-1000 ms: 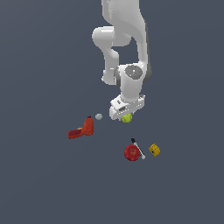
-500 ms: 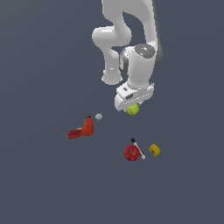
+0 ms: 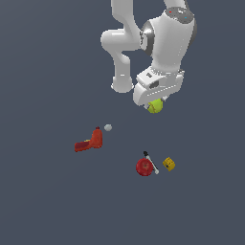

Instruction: Pick up a designated object from a clutter of objects.

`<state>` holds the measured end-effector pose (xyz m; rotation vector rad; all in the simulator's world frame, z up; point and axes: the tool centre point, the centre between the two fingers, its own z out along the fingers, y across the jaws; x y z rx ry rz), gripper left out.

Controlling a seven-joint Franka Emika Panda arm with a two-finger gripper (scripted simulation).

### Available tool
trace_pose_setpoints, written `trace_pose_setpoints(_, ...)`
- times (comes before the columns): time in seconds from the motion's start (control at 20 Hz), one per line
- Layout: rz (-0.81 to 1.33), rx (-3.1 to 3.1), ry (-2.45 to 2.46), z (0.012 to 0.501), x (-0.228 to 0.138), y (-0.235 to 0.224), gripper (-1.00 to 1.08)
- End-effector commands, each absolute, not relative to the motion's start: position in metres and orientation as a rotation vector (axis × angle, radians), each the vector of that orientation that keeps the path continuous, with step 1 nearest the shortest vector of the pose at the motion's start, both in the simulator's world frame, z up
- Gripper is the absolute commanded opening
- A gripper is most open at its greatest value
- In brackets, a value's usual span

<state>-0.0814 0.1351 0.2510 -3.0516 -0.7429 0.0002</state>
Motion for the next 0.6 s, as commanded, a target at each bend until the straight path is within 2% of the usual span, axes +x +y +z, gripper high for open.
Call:
trace_pose_setpoints(0.0, -0.001, -3.052, -0.743, 0.276, -0.081, 0.142, -1.0)
trace_pose_setpoints(0.55, 0.0, -3.052, -0.742, 0.37, -0.073, 0.171, -1.0)
